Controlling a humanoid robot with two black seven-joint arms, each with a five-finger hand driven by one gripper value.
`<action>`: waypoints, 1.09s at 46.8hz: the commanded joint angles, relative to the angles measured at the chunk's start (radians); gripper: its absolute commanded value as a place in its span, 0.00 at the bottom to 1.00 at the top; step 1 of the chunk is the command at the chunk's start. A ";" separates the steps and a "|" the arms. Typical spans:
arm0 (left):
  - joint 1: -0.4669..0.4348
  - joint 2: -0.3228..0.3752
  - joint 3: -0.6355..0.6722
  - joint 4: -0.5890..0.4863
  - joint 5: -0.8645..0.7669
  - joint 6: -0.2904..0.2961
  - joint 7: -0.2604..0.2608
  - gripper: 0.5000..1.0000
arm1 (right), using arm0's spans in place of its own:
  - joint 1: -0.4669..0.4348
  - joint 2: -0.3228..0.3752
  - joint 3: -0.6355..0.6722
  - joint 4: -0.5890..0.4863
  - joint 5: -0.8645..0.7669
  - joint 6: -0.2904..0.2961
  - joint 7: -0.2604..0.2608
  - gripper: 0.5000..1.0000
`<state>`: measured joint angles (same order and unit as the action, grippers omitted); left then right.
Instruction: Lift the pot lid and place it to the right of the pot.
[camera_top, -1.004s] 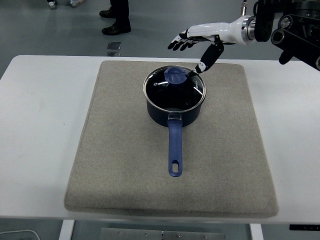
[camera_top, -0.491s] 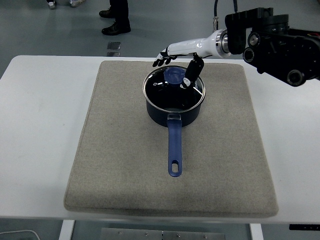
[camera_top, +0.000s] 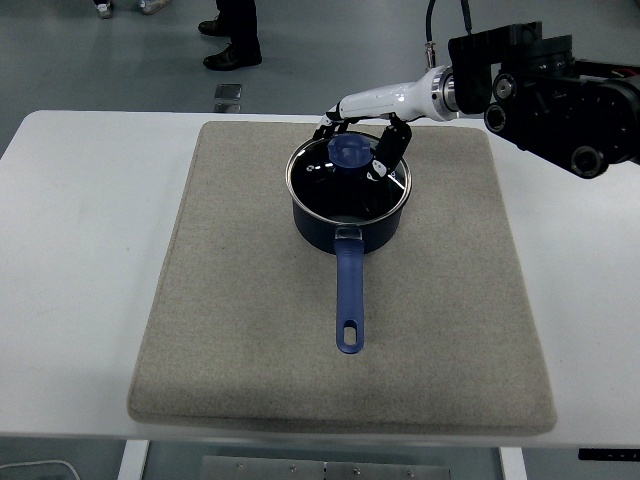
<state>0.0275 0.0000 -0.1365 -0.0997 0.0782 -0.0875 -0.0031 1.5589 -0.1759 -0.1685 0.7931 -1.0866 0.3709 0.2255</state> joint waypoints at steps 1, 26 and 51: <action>0.000 0.000 0.000 0.000 0.000 0.000 0.000 1.00 | 0.003 -0.005 -0.002 0.000 -0.001 -0.001 0.000 0.80; 0.000 0.000 0.000 0.000 -0.001 0.000 0.000 1.00 | 0.018 -0.010 0.001 -0.003 0.002 0.000 0.000 0.78; 0.000 0.000 0.000 0.000 -0.001 0.000 0.000 1.00 | 0.023 -0.001 0.003 -0.003 0.002 0.005 0.000 0.73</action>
<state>0.0277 0.0000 -0.1365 -0.0997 0.0779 -0.0875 -0.0031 1.5836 -0.1765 -0.1656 0.7903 -1.0811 0.3758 0.2255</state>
